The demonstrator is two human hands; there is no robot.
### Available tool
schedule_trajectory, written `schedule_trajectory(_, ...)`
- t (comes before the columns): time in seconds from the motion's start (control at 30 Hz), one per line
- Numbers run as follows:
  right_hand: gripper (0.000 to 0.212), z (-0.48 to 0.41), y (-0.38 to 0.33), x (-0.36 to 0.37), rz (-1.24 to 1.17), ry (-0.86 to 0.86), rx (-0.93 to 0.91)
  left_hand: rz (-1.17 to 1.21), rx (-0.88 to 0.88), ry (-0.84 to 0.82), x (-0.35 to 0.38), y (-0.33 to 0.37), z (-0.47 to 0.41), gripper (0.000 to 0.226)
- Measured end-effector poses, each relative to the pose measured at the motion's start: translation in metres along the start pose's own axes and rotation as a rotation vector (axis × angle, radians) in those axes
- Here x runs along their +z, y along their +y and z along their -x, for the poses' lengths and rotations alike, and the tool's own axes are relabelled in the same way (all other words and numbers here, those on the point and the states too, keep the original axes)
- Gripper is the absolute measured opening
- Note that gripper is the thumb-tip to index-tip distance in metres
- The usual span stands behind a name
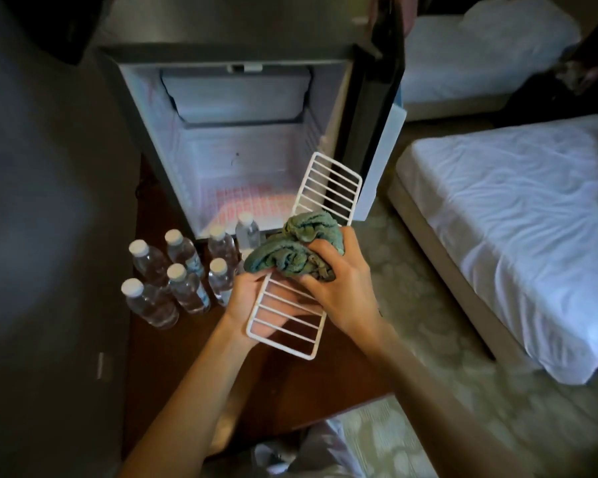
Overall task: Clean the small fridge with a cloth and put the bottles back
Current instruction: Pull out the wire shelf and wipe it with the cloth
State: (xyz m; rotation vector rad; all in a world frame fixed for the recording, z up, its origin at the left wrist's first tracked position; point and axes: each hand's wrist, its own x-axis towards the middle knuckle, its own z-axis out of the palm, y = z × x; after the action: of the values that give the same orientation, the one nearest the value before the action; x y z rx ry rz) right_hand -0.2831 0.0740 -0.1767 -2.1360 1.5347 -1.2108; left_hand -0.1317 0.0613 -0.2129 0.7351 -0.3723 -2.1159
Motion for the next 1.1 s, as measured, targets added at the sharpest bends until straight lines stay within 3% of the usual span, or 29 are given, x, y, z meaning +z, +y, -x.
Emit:
schedule_trajectory(0.03,0.039,0.009,0.007,0.006,-0.064,-0.024,0.042,0.027,-0.031,-0.032,-0.004,-0.004,0.004,0.044)
schedule_trajectory(0.2,0.038,0.061,0.035,0.048,-0.137,-0.121,0.169,0.139,-0.171,0.178,-0.058,-0.039,0.014,0.047)
schedule_trajectory(0.4,0.043,0.108,0.054,0.089,-0.144,-0.255,0.248,0.065,-0.342,0.395,-0.101,-0.063,0.027,0.04)
schedule_trajectory(0.6,0.042,0.132,0.066,0.108,-0.183,-0.346,0.331,-0.057,-0.51,0.42,-0.146,-0.07,0.027,0.039)
schedule_trajectory(0.77,0.044,0.133,0.062,0.119,-0.166,-0.399,0.289,-0.155,-0.521,0.466,-0.178,-0.071,0.029,0.05)
schedule_trajectory(0.83,0.045,0.132,0.063,0.124,-0.165,-0.424,0.298,-0.365,-0.544,0.557,-0.191,-0.07,0.029,0.059)
schedule_trajectory(0.97,0.045,0.133,0.07,0.137,-0.132,-0.463,0.273,-0.893,-0.432,0.6,-0.173,-0.06,0.018,0.017)
schedule_trajectory(1.1,0.047,0.133,0.078,0.151,-0.071,-0.498,0.318,-1.206,-0.285,0.651,-0.174,-0.065,0.003,0.02)
